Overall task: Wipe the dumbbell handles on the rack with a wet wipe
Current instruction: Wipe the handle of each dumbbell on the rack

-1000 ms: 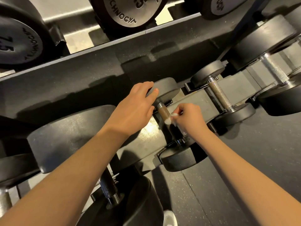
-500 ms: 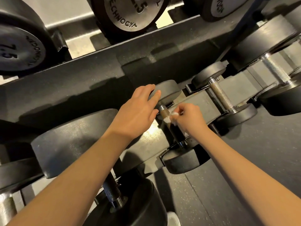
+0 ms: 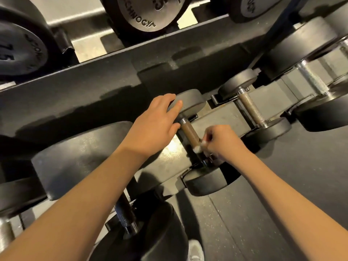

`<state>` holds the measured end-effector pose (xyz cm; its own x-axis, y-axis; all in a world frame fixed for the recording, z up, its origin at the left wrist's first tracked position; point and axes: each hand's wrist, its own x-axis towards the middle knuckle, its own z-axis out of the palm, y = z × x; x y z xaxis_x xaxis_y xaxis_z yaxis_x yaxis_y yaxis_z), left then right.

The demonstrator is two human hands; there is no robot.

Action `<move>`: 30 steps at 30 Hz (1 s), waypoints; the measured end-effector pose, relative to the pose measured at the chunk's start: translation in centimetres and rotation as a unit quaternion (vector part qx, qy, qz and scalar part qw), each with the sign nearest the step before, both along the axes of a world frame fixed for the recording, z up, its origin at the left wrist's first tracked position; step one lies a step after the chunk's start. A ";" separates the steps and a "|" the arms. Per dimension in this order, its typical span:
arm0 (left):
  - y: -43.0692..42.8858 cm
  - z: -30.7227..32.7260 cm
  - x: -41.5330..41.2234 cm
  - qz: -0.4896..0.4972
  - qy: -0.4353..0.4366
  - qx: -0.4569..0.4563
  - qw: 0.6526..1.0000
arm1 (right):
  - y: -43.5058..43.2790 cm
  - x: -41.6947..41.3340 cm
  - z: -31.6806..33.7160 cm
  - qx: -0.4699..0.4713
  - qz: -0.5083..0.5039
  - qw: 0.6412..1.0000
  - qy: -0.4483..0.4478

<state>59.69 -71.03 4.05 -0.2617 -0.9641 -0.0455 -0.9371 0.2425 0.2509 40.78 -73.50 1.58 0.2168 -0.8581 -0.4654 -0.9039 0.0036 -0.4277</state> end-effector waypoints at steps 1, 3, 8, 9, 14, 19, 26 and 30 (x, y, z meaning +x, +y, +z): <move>0.0 0.0 0.0 -0.001 -0.001 0.000 1.000 | -0.4 0.8 -0.4 -0.046 -0.035 0.998 -0.040; 0.0 -0.1 0.0 -0.003 -0.002 -0.002 1.000 | -1.2 2.7 -1.4 -0.132 -0.084 0.982 -0.108; -0.1 -0.1 -0.1 -0.001 0.003 -0.007 1.000 | -0.8 3.7 -2.9 -0.169 -0.111 0.969 -0.143; -0.1 -0.1 -0.1 -0.001 0.006 -0.008 1.000 | -0.5 3.1 -2.8 -0.157 -0.096 0.975 -0.123; -0.1 -0.1 0.0 -0.004 0.018 -0.009 1.000 | 0.2 0.8 -1.7 -0.030 0.008 0.999 0.037; 0.0 -0.3 0.0 -0.007 0.015 -0.011 1.000 | -0.6 2.6 -2.1 -0.116 -0.125 0.974 -0.152; 0.0 -0.3 0.1 -0.009 0.019 -0.016 1.000 | 1.6 0.6 -1.9 -0.062 -0.029 0.996 0.050; 0.5 0.0 0.1 0.002 0.028 -0.006 1.000 | 2.6 0.0 -1.1 -0.047 -0.025 0.996 0.068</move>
